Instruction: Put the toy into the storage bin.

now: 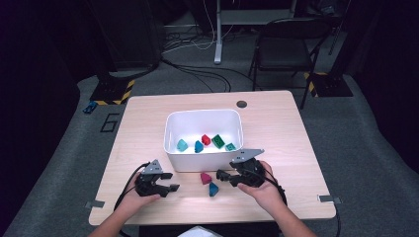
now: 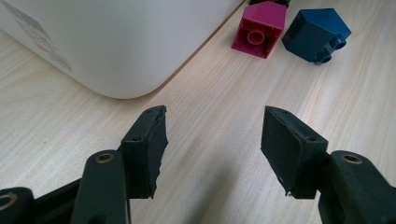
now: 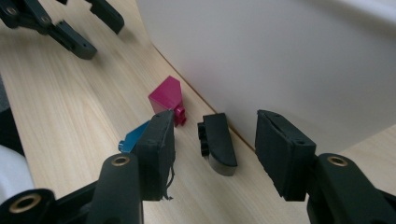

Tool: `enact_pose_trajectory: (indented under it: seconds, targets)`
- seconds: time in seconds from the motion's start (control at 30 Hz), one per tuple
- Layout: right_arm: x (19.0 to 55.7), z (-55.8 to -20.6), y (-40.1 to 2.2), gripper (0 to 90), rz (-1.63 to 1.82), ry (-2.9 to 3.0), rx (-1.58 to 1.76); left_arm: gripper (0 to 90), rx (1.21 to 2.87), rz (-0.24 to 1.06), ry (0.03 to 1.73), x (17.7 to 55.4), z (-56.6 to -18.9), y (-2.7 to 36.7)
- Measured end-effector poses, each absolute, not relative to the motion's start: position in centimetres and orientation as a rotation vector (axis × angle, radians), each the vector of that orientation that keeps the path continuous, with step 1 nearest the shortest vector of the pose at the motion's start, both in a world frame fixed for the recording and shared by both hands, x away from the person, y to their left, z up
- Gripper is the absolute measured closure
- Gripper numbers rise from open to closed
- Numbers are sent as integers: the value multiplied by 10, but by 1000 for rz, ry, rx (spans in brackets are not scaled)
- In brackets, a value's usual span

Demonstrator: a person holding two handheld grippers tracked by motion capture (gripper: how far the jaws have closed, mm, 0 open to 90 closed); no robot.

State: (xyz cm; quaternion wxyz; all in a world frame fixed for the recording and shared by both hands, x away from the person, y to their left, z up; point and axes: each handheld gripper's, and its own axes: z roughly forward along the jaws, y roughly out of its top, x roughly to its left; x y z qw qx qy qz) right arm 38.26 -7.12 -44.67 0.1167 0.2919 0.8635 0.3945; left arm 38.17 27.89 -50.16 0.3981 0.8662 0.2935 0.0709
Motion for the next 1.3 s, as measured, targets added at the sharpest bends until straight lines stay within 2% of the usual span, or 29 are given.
enact_pose_trajectory:
  seconds: [0.5,1.17,1.3]
  targets:
    - [388,-489,-70,482,1066,2544,895,403,2198,178,741,382,-502,279]
    - [393,-505,-50,506,1007,2586,861,403,2194,172,740,382,-501,280]
    - [394,-506,-46,534,997,2574,865,403,2195,172,738,382,-501,280]
